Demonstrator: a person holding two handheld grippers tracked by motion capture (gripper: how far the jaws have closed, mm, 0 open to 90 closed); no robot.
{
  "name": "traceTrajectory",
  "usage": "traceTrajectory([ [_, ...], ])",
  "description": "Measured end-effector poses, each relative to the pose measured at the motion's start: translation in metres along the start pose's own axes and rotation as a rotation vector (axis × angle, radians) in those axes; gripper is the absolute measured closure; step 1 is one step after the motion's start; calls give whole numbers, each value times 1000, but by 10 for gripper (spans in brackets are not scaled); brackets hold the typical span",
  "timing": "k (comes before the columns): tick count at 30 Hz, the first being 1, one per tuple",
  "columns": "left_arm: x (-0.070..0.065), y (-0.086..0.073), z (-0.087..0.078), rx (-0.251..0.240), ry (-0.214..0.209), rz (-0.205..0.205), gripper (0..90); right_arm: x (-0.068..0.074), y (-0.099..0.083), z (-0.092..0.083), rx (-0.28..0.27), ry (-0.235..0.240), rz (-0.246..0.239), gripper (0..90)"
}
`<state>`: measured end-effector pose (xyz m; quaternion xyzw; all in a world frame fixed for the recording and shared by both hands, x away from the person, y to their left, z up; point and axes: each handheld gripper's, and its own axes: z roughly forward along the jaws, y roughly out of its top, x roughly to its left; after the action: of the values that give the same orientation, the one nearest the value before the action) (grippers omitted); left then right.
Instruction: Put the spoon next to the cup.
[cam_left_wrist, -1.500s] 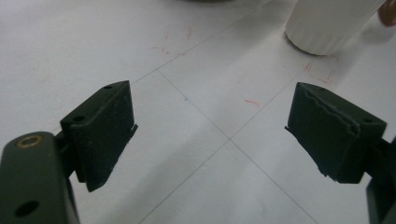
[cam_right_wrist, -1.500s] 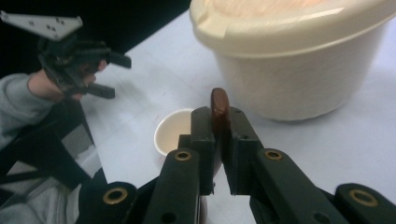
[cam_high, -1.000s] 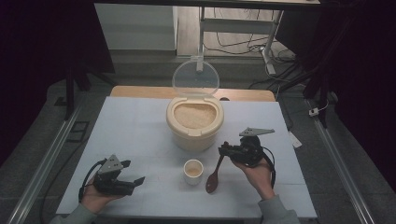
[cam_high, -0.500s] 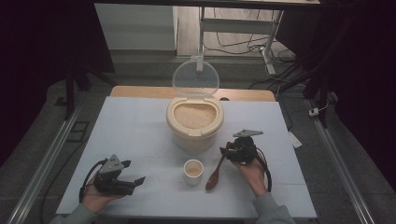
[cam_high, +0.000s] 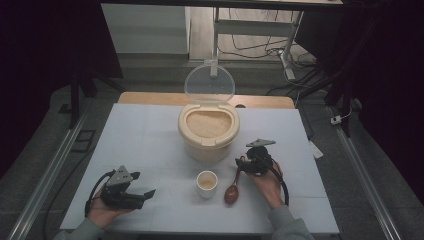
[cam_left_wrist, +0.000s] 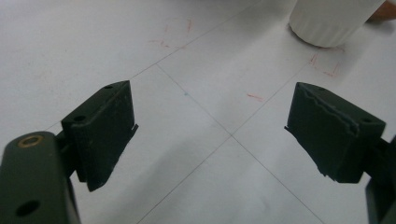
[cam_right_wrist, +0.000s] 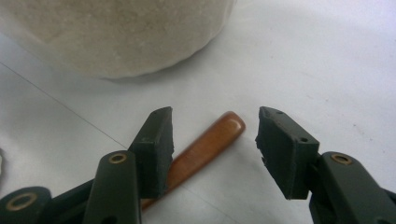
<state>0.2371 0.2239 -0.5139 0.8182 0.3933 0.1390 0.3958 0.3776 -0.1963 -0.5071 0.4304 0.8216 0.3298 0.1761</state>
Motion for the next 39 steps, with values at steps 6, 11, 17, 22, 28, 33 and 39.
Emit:
traceTrajectory([
  [6,0,-1,-1,-4,0,0,151,-4,1,-32,-110,41,-20,457],
  [11,0,-1,-2,-13,7,-3,151,-7,-11,-64,-190,116,-85,453],
  [17,1,0,0,-16,11,-1,149,-18,-33,-89,-257,157,-131,452],
  [22,0,0,0,-21,16,6,147,-24,-45,-98,-281,168,-155,431],
  [28,0,0,-1,-32,22,15,141,-30,-58,-105,-293,170,-166,412],
  [33,-1,1,-1,-39,31,22,138,-35,-72,-107,-282,172,-162,403],
  [39,-2,2,0,-38,34,27,135,-40,-84,-104,-266,173,-161,375],
])
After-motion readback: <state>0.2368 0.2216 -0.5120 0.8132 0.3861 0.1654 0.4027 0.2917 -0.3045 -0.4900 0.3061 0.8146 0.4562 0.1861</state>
